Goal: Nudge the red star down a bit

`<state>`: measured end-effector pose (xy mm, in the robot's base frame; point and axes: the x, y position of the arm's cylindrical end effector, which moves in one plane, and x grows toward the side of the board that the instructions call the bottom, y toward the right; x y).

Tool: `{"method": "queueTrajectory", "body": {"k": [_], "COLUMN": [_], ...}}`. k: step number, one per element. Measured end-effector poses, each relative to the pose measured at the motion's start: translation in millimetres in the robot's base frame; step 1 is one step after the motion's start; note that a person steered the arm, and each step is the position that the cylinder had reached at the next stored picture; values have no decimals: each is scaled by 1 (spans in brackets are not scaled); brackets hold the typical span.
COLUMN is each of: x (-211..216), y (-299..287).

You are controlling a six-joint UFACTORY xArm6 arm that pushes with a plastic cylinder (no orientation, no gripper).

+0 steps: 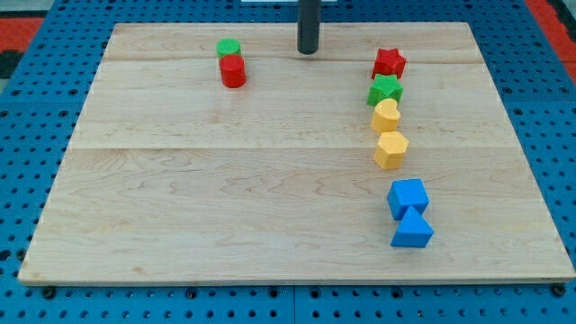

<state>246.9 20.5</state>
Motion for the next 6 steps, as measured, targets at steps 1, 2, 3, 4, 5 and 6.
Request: {"method": "queueTrajectory", "body": {"k": [1,2,3,4,5,6], "x": [-18,-49,-54,-48,24,35], "y": [-7,-16,6,68,99,156]}}
